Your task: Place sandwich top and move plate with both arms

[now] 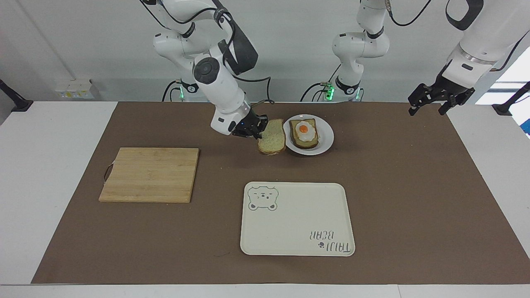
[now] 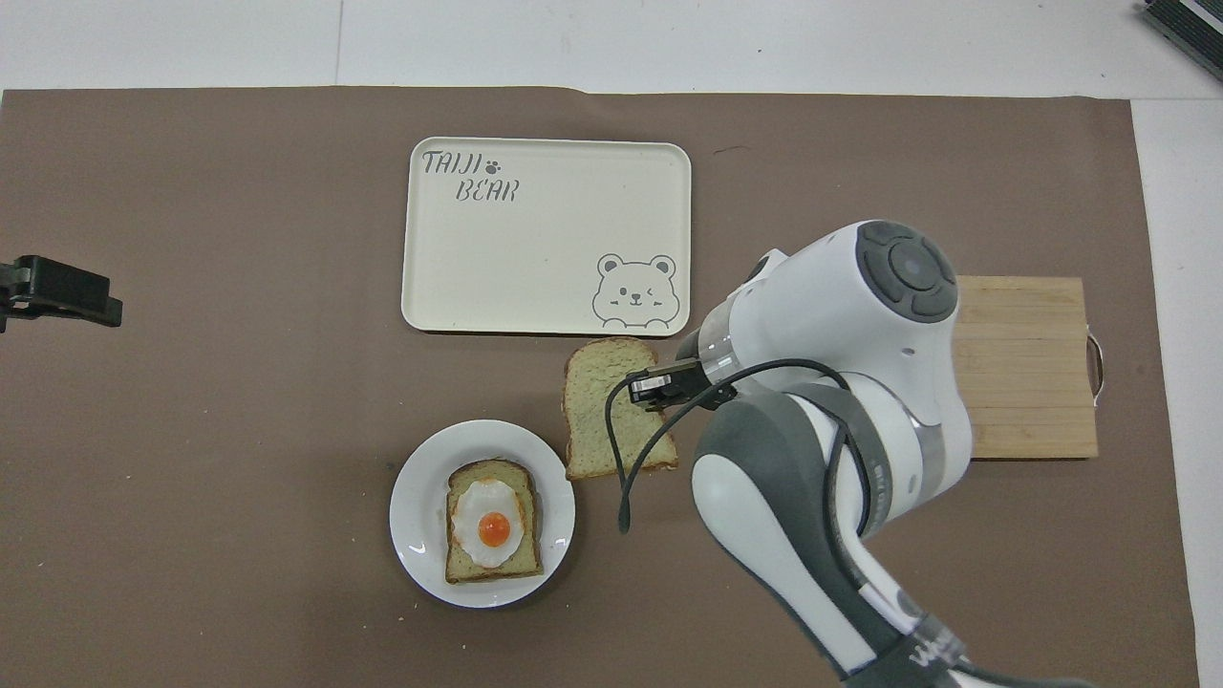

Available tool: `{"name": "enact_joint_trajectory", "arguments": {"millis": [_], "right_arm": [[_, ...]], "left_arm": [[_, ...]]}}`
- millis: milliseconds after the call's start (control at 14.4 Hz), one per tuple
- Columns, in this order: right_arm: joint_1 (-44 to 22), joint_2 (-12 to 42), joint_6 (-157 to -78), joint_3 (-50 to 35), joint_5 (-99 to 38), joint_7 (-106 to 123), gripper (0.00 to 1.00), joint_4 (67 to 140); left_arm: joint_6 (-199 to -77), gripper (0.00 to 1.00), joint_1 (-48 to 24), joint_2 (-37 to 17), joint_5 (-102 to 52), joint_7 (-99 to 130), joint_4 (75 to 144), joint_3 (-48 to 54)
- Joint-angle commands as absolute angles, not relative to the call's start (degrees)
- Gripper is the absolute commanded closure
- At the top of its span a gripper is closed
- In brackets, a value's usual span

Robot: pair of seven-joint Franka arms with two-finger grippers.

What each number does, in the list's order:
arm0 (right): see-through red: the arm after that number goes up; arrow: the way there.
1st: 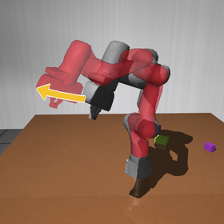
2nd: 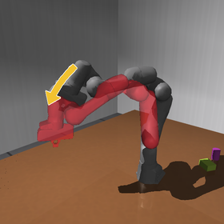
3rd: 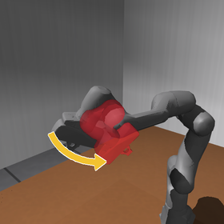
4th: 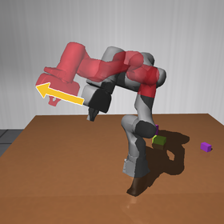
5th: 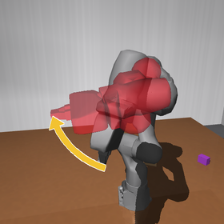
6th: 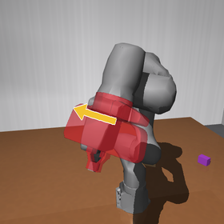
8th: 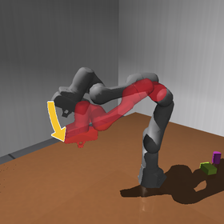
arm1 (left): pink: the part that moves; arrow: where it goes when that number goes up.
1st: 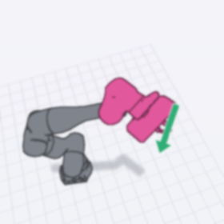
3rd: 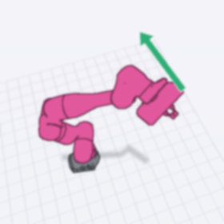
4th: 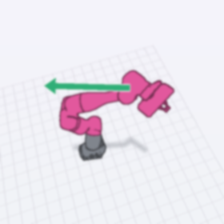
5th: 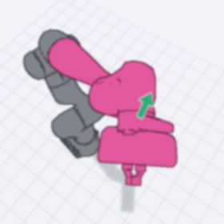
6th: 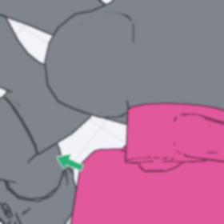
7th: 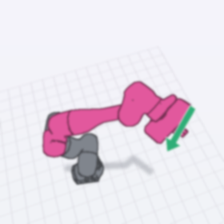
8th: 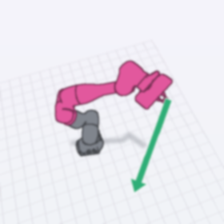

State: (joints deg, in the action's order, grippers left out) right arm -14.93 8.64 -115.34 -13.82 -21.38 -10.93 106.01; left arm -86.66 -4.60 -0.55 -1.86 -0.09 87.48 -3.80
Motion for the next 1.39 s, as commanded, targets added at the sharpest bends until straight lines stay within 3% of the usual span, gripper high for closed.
{"name": "enact_joint_trajectory", "arguments": {"millis": [0, 696, 1322], "right_arm": [[-18.53, 8.17, -118.55, -13.71, -22.06, -14.75, 1.0, 107.49], [-30.84, 14.06, -130.68, -13.71, -22.41, -21.88, 1.0, 109.77], [-31.03, 15.2, -131.48, -13.71, -22.32, -21.53, 1.0, 111.36]], "left_arm": [[-85.52, 0.0, -4.39, -0.09, -1.32, -0.44, 87.28, -3.78], [-85.52, 0.0, -4.39, -0.09, -1.32, -0.44, 87.28, -3.78], [-85.34, 0.0, -4.31, 0.0, -1.32, -0.09, 87.19, -3.78]]}}
